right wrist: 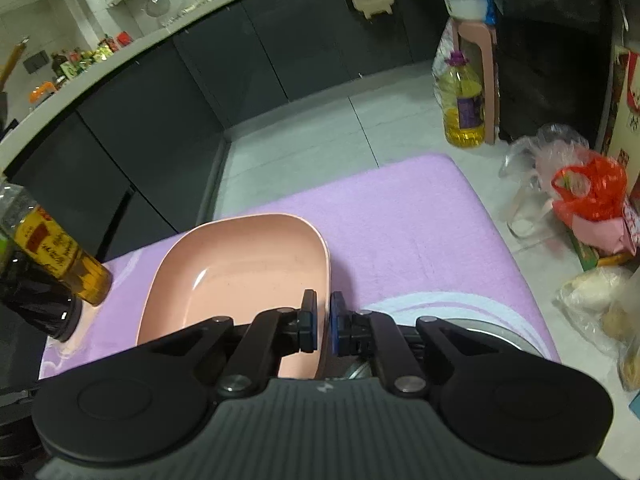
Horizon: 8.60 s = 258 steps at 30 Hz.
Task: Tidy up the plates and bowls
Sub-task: 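Carry the pink dish with both grippers and lower it onto the green plate, then open both grippers and withdraw from the pink dish, then move both grippers to the steel bowl rim and close on it, then lift the steel bowl with both grippers toward the pink dish, then lower the steel bowl into the pink dish and open both grippers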
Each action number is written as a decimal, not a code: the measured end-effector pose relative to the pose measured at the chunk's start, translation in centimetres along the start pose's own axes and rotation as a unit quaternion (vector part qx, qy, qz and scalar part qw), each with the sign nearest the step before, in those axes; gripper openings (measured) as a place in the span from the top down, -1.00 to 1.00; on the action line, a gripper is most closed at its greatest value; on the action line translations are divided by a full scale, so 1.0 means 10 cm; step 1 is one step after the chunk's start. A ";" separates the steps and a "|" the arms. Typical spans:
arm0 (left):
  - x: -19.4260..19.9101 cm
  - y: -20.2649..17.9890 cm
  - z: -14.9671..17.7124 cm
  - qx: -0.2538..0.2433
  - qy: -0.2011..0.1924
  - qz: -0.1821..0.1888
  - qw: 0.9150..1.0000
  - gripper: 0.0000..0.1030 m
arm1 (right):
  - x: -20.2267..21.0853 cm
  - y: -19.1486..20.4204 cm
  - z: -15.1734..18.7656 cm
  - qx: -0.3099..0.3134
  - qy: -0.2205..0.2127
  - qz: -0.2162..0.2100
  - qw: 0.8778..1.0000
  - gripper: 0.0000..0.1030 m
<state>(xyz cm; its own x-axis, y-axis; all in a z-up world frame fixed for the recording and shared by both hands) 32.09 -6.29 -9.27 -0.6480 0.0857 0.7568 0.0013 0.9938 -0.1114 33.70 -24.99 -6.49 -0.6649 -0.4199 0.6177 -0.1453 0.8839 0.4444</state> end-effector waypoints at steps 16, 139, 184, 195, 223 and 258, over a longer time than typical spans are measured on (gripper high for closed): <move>1.20 0.67 0.22 0.025 -0.085 -0.029 0.996 0.71 | 0.45 0.89 0.20 0.072 -0.011 -0.068 0.995 0.81; 1.38 0.95 0.95 0.035 -0.018 -0.053 0.998 0.36 | 0.51 0.87 1.00 0.043 0.058 -0.082 0.994 0.63; -0.05 -1.16 0.49 -0.045 0.045 0.025 0.998 0.72 | 1.02 -0.85 0.87 -0.176 -0.091 0.016 0.980 0.78; 0.13 -1.07 0.50 -0.050 0.030 0.022 0.998 0.74 | 1.07 -0.77 0.88 -0.157 -0.093 0.012 0.983 0.88; 1.18 0.06 0.65 0.021 -0.052 0.035 0.998 0.70 | 1.17 0.26 0.93 -0.039 -0.073 -0.064 0.994 0.84; 1.48 1.59 1.02 0.134 -0.066 -0.030 0.988 0.67 | 0.58 1.73 1.34 0.106 0.025 -0.078 0.991 0.78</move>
<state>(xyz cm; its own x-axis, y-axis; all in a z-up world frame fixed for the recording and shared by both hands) 14.78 10.03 -6.37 -0.7351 -0.0002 0.6779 -0.2298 0.9409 -0.2489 17.51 -9.39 -3.86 -0.5858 -0.5606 0.5854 -0.3989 0.8281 0.3939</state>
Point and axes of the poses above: each gripper's, at about its wrist camera, not at the fingertips, and x roughly against the way its jaws point, y to its left, z to its underside, the point moved 4 cm from there along -x, roughly the way its jaws point, and after that the axes turned 11 degrees about -z, right-handed, at the moved point
